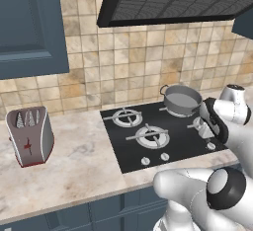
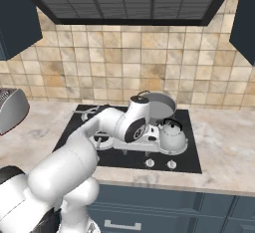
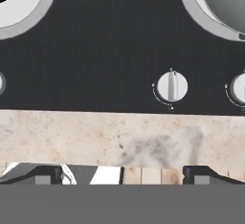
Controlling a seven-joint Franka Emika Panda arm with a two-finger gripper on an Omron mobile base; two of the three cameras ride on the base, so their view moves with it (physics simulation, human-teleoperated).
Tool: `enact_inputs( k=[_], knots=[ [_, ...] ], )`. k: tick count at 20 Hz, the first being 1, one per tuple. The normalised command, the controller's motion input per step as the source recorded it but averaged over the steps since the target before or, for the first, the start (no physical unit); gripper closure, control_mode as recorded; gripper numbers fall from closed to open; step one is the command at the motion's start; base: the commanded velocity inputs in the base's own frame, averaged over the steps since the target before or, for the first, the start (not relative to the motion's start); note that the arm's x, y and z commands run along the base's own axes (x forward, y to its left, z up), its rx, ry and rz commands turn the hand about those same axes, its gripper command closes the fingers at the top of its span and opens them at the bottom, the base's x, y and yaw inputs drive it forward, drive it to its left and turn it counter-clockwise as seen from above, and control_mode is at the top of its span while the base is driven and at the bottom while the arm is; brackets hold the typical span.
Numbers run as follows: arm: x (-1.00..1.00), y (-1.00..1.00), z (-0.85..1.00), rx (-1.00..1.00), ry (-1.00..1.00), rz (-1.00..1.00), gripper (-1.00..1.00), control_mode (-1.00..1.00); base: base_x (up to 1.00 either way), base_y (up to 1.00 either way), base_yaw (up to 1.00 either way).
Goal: Pick the kettle from the cabinet and place it on a stove burner. Then pick the pot from the counter and place it on another stove burner. Finally, turn both burners on.
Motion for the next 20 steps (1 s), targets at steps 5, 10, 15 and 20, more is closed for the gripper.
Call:
enact_inputs(
  k=[5, 10, 15, 20],
  knots=[
    [0.01, -0.23, -0.25, 0.03, 0.00, 0.00, -1.00, -1.00, 0.00, 0.00, 0.00],
    [0.06, -0.24, -0.22, -0.01, 0.00, 0.00, -1.00, -1.00, 0.00, 0.00, 0.00],
    [0.31, -0.04, -0.11, -0.02, 0.00, 0.00, -1.00, -1.00, 0.00, 0.00, 0.00],
    [0.22, 0.00, -0.20, 0.00, 0.00, 0.00, -1.00, -1.00, 0.00, 0.00, 0.00]
  ],
)
